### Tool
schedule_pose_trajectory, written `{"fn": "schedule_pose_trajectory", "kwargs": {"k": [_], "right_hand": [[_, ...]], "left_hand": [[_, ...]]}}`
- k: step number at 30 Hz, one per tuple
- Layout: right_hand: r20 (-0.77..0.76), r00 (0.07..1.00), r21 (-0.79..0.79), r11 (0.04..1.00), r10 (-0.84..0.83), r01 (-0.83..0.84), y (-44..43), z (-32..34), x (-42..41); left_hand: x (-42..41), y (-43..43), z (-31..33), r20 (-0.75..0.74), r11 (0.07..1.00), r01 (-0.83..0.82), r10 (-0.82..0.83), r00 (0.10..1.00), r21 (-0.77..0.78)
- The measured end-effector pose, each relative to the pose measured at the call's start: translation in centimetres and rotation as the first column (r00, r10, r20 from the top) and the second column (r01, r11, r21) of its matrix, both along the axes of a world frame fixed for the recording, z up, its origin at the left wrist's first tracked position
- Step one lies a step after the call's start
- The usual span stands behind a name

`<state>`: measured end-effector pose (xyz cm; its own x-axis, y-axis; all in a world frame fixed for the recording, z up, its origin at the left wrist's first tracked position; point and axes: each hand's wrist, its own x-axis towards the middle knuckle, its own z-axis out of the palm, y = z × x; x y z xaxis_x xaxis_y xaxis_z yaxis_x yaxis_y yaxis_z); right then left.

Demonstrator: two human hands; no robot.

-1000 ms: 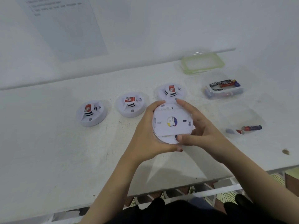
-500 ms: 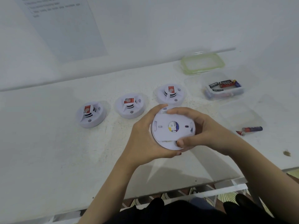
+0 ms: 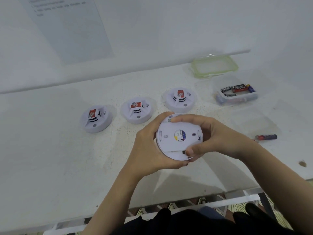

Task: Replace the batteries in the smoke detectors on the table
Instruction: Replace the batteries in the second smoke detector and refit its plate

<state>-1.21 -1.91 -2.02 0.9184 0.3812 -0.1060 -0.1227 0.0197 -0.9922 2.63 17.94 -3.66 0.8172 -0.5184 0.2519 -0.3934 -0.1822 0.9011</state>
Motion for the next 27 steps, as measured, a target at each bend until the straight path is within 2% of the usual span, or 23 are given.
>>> {"fn": "schedule_pose_trajectory", "kwargs": {"k": [12,14,16,19,23,27], "right_hand": [[-0.05,0.988,-0.019,0.989,0.145,-0.146,-0.1,0.4,0.3],[-0.006,0.989,-0.075,0.987,0.145,-0.145,0.3,0.5,0.5],[0.122,0.986,-0.239,0.967,0.116,-0.084,0.8,0.5,0.7],[0.382,0.914,-0.573,0.811,0.134,0.121,1.4,0.0,1.0],[0.465,0.844,-0.734,0.65,0.267,0.198,3.1,0.7,1.5],[0.465,0.791,-0.798,0.574,0.397,0.181,5.2,1.5,2.1]], "left_hand": [[-0.4,1.2,0.1,-0.04,0.997,0.033,-0.03,0.999,0.072],[-0.4,1.6,0.2,-0.04,0.997,0.025,-0.022,0.999,0.078],[-0.3,2.1,0.2,-0.027,0.995,0.003,-0.001,1.0,0.097],[-0.1,3.1,0.1,-0.021,0.991,-0.031,0.034,0.999,0.128],[-0.1,4.6,-0.1,-0.04,0.986,-0.035,0.042,0.998,0.162],[-0.3,6.2,-0.6,-0.067,0.981,-0.06,0.073,0.995,0.182]]}}
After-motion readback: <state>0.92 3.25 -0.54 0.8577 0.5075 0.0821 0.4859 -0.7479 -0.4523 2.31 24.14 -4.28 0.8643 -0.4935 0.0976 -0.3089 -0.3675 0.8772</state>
